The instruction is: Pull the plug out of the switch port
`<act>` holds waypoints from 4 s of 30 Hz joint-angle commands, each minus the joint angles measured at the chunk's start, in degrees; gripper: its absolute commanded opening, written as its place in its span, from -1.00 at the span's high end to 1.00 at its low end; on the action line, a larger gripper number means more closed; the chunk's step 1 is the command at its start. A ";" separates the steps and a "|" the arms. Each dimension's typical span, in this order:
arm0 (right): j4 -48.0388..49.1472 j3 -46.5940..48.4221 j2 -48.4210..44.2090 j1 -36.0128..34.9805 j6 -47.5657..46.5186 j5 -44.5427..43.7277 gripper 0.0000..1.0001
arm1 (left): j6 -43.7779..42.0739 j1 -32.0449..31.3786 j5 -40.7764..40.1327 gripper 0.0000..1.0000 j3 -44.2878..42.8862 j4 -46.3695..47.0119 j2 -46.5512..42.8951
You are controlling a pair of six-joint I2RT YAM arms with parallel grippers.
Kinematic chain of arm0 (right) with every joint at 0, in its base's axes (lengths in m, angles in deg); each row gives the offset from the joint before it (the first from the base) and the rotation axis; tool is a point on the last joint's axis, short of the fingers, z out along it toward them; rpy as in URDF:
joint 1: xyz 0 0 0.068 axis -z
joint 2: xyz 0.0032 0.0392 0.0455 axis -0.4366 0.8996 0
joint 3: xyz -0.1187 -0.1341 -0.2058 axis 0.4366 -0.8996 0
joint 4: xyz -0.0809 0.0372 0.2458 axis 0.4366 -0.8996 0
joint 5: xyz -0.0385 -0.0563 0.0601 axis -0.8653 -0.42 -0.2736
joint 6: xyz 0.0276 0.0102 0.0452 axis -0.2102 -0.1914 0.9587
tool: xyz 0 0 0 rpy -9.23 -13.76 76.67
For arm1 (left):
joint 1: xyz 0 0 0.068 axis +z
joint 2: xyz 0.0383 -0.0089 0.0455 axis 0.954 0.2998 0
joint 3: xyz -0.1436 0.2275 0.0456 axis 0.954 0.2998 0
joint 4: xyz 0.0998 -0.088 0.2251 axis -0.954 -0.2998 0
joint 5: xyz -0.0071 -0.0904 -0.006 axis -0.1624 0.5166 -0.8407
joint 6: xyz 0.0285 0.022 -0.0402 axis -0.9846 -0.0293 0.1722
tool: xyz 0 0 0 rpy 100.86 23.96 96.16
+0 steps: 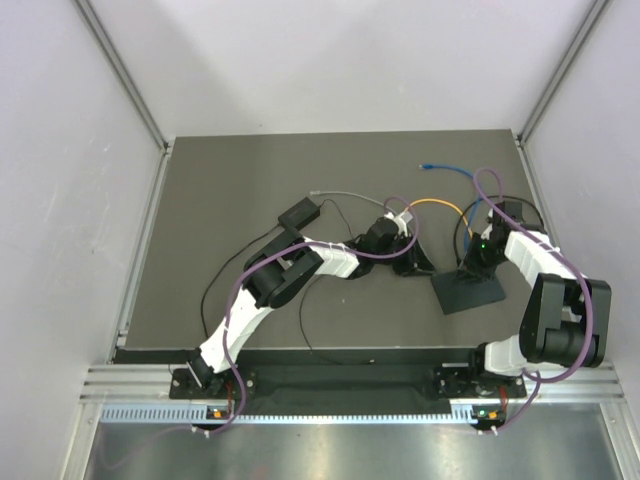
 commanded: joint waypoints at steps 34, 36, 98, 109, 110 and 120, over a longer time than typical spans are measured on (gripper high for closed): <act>-7.74 15.35 4.79 -10.66 13.90 -24.27 0.08 | 6.86 -0.33 -3.39 1.00 3.58 4.36 0.25; -8.00 15.36 6.11 -11.89 14.25 -25.34 0.03 | 6.42 -0.33 -3.39 1.00 3.23 4.18 0.16; 4.39 -1.61 9.28 -18.93 5.37 -26.75 0.11 | -13.52 1.95 -22.90 1.00 -4.94 -20.08 -7.39; 4.57 -1.52 10.16 -18.93 4.93 -25.88 0.10 | 10.53 6.34 -10.42 1.00 6.83 11.35 -3.79; 4.48 -1.52 10.33 -18.93 4.93 -25.79 0.11 | 14.11 6.52 -10.16 1.00 7.44 12.60 -3.27; 4.48 -1.43 10.33 -18.93 4.49 -24.82 0.10 | 5.72 7.05 -2.53 0.89 4.11 5.14 -4.58</act>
